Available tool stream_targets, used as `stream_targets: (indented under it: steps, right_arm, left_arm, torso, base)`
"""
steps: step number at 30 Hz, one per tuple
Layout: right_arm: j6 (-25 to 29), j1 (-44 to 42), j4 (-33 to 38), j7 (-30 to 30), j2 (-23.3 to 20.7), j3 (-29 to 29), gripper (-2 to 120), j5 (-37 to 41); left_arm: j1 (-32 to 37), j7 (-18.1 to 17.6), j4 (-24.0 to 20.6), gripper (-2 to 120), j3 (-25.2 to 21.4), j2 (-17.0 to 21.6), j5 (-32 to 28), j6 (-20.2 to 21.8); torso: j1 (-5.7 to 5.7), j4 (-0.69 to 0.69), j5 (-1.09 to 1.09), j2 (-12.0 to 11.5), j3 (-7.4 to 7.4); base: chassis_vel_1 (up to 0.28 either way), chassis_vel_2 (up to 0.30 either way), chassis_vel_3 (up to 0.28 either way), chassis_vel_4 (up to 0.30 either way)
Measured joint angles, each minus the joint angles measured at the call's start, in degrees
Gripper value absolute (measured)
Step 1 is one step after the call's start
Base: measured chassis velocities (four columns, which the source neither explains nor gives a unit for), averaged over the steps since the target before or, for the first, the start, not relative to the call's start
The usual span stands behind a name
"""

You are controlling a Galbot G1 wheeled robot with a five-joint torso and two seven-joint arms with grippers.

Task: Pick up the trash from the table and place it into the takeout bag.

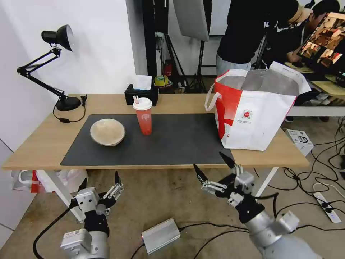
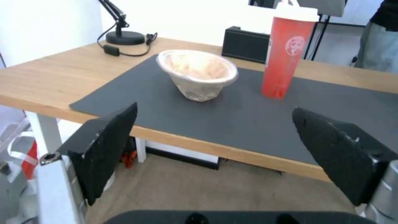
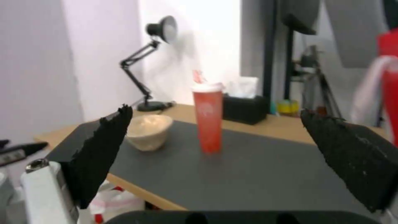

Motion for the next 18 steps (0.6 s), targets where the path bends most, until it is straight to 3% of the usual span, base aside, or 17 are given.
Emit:
stream_targets:
  steps: [6,7,11,18]
  right_arm:
    - [-2.85,11.09,-0.63,-3.49,-3.82,-4.85,100,6.99]
    - [-2.85,11.09,-0.63,-3.49,-3.82,-4.85,100,6.99]
    - [-5.53,24.32,-2.41,-4.54,-4.41,-12.33,100,14.30]
    - [-7.55,36.96,-5.43,-4.29,-3.59,-20.85,100,17.84]
  left_arm:
    - [0.03,0.52,0.09,100,-0.10,-0.19,0.06,-0.02]
    - [0.03,0.52,0.09,100,-0.10,-0.19,0.06,-0.02]
    - [0.01,0.65,0.28,100,-0.14,-0.50,0.31,-0.03]
    - [0.21,1.21,0.31,100,-0.67,-0.67,0.75,-0.59]
  torso:
    - [0.00,-0.01,0.00,0.00,0.00]
    - [0.00,-0.01,0.00,0.00,0.00]
    - [0.00,0.01,0.00,0.00,0.00]
    - [0.00,0.00,0.00,0.00,0.00]
  base:
    - [0.000,0.000,0.000,0.000]
    - [0.000,0.000,0.000,0.000]
    - [0.000,0.000,0.000,0.000]
    - [0.000,0.000,0.000,0.000]
